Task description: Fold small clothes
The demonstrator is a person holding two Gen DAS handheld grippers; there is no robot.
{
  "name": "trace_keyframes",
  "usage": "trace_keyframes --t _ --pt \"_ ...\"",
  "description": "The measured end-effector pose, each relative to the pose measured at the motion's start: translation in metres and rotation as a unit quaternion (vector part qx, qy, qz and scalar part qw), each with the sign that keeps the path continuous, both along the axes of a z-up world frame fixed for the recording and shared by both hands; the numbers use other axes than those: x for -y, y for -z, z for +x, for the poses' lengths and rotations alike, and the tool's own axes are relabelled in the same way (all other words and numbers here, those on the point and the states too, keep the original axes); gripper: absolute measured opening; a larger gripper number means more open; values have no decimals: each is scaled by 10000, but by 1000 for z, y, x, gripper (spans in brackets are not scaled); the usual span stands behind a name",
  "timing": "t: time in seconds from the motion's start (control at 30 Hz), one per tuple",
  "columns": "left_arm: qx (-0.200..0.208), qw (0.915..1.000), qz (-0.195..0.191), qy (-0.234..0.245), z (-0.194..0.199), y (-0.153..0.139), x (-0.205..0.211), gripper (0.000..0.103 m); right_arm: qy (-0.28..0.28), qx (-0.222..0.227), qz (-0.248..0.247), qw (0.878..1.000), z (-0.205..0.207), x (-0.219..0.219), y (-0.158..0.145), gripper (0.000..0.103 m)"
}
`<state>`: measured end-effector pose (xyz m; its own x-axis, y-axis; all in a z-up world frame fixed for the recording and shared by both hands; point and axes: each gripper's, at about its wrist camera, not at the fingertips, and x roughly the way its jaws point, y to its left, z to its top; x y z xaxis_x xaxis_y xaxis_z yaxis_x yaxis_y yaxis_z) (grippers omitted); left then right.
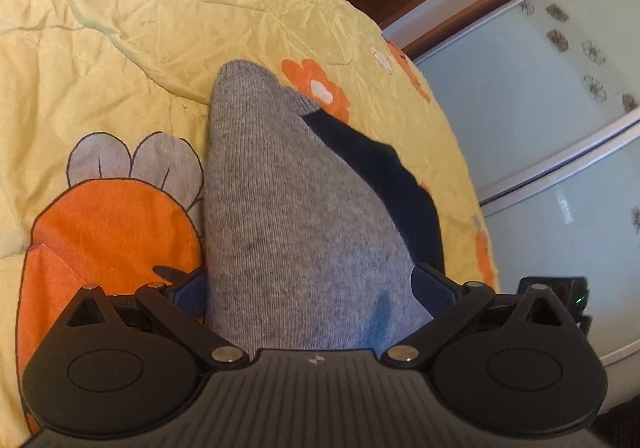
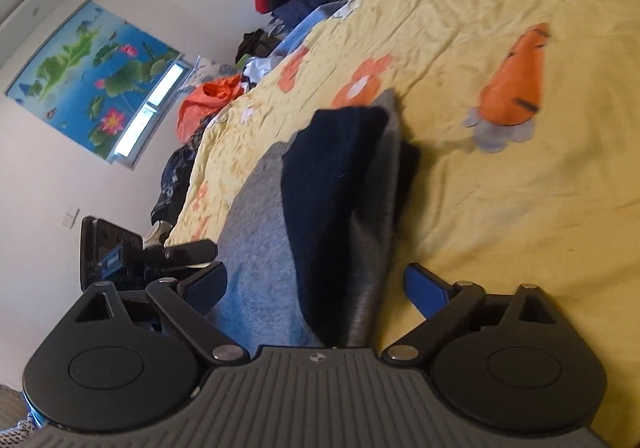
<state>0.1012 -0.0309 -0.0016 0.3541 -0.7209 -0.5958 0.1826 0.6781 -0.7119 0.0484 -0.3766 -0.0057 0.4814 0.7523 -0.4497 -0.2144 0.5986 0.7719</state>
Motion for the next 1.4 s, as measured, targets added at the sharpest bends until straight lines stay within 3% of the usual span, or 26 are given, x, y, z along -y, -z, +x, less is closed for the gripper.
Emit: trace_keyframes --t 0.13,0.2,0.23,0.33,0.4,0.63,0.8,1.03,1.1,1.13,1.17,1.2,1.23,1.3,1.33,1.37,1.4 --pt "-68 9997 -247 54 6 4 -5 103 143 -182 56 9997 5 -9 10 46" --pt "19 9995 -264 155 6 5 -5 102 217 -221 183 9994 7 -9 14 38" --pt "38 9994 -272 192 6 5 -5 100 210 -212 172 9994 7 -10 15 37" --pt "-232 9997 -39 54 13 10 -8 39 274 -276 156 9991 6 -11 16 34" --pt "-329 9991 -252 72 16 15 -15 36 316 -276 131 9990 4 -12 14 33" --pt "138 9998 107 74 3 -2 -15 28 440 -206 174 9987 -2 -19 6 32" --pt "359 9988 328 -36 -3 -20 -31 28 354 -86 273 9990 2 -38 -9 31" --pt "440 9971 586 -221 -9 -44 -88 28 112 39 403 9991 9 -82 -20 29" --pt "332 9972 615 -276 -6 -37 -98 30 150 31 153 9998 10 -91 -18 29" --pt "219 9967 715 -328 -3 -29 -100 38 134 71 -110 9998 11 -97 -16 29" --pt "142 9958 846 -312 0 -19 -101 49 109 -41 -146 9998 13 -100 -10 34" --pt "225 9967 710 -318 -1 -13 -104 54 130 -133 -184 9997 12 -100 -5 39" --pt "204 9974 529 -445 -5 -11 -110 59 214 -101 -293 9993 9 -99 -6 49" --pt "241 9954 637 -668 -21 -21 -117 82 214 -14 -254 9994 -3 -94 -11 65" --pt "401 9950 630 -668 -33 -26 -119 92 145 27 -243 9996 -9 -91 -14 80" --pt "534 9953 547 -593 -46 -30 -121 93 171 73 -307 9994 -17 -87 -15 89" --pt "504 9963 473 -513 -57 -29 -122 93 195 117 -311 9993 -24 -83 -16 91"
